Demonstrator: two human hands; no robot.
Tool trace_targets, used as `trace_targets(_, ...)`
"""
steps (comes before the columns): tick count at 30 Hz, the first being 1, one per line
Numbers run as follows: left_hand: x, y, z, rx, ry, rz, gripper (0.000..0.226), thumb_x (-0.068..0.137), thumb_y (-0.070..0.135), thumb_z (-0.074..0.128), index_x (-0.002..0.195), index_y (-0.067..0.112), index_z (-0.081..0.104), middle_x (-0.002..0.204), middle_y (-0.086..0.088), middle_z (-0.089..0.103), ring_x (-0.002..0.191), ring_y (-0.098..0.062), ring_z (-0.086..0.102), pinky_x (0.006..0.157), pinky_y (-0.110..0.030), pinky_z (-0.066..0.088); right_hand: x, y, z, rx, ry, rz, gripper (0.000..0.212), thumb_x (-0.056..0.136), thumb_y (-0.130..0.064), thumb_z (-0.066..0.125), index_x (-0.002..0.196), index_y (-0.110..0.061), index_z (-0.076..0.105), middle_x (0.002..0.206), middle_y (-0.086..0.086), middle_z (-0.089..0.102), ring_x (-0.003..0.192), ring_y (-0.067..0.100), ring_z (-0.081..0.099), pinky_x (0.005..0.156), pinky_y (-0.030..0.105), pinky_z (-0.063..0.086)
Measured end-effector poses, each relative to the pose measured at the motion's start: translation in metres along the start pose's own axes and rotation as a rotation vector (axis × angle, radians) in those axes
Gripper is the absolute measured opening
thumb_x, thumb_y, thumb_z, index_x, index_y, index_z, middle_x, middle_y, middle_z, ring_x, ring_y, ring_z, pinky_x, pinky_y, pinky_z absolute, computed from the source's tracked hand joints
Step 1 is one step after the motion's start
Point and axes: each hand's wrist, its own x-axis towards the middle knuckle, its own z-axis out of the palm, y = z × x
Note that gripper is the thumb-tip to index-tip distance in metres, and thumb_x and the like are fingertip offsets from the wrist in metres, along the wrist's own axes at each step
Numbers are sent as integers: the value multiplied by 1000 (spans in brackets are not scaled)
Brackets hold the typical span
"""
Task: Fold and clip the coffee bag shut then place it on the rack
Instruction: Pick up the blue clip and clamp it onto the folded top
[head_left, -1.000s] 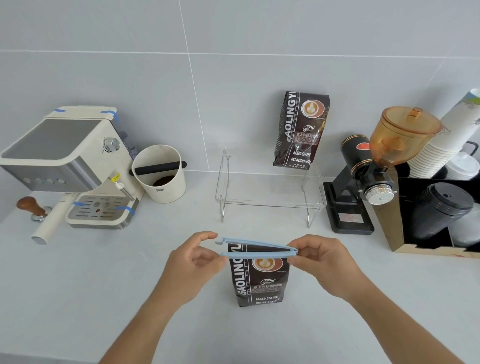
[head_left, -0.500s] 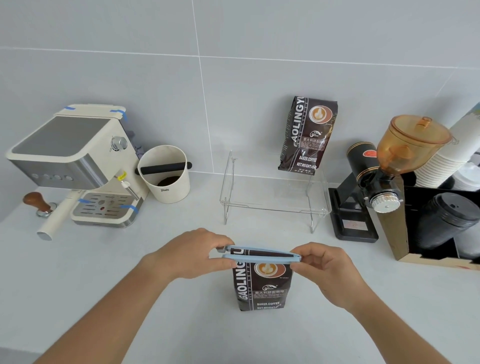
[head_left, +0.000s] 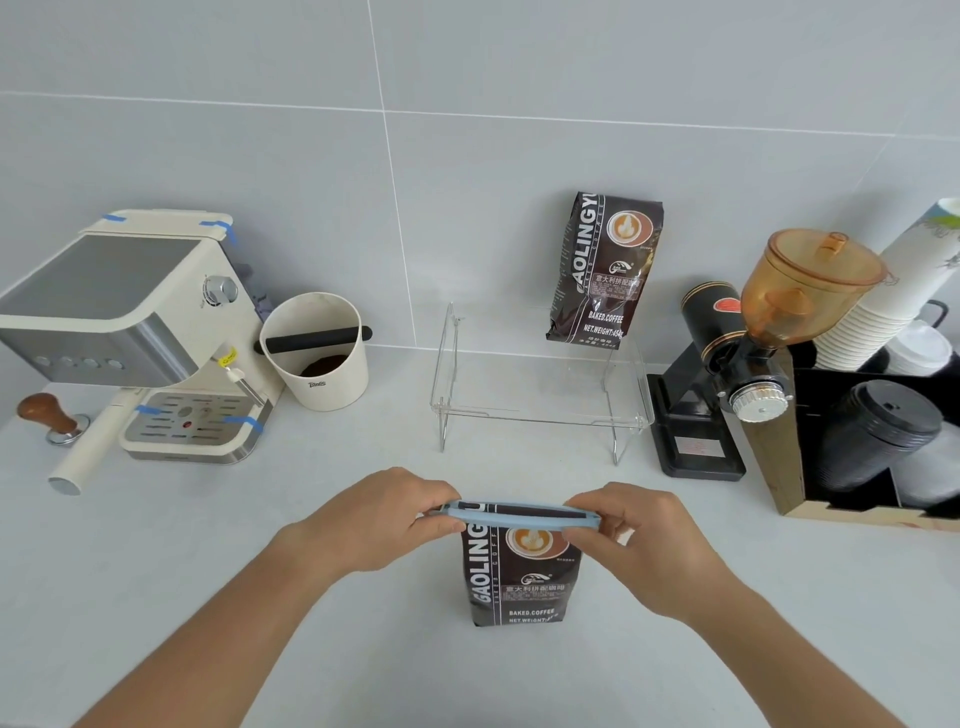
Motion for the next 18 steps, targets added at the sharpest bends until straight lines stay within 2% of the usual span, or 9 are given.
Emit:
trace_targets(4,1,6,-1,-5,15,-14,29,93,42,51,83,16,59,56,4,43,49,-11,37,49,-26,28,0,1,0,-114,3,-103,16,80,-33,69,91,-23,74,70,-4,65,72,16,56,62,22,45)
trace_targets(8,-1,7,1,-44,22,-31,29,92,38,54,83,13,63,52,6,43,44,-11,36,44,-20,24,1,2,2,-149,14,-118,25,81,-44,61,89,-24,72,70,-6,63,67,18,54,62,26,45)
trace_targets(11,-1,6,2,-62,34,-28,29,92,38,54,79,13,61,52,6,43,46,-12,36,46,-23,25,0,3,6,-151,42,-142,33,82,-49,54,86,-21,71,68,-3,64,59,17,54,58,26,45)
trace_targets(15,-1,6,4,-68,57,-10,26,92,38,54,79,17,59,54,5,45,48,-12,37,49,-27,29,0,5,8,-139,46,-135,34,81,-49,54,85,-21,72,68,-3,63,59,18,54,57,27,45)
trace_targets(18,-2,3,9,-116,103,-10,23,92,43,52,87,23,62,64,-2,57,56,-17,45,54,-32,38,3,8,5,-79,33,-101,26,78,-45,64,86,-22,74,69,-7,62,66,16,55,56,17,44)
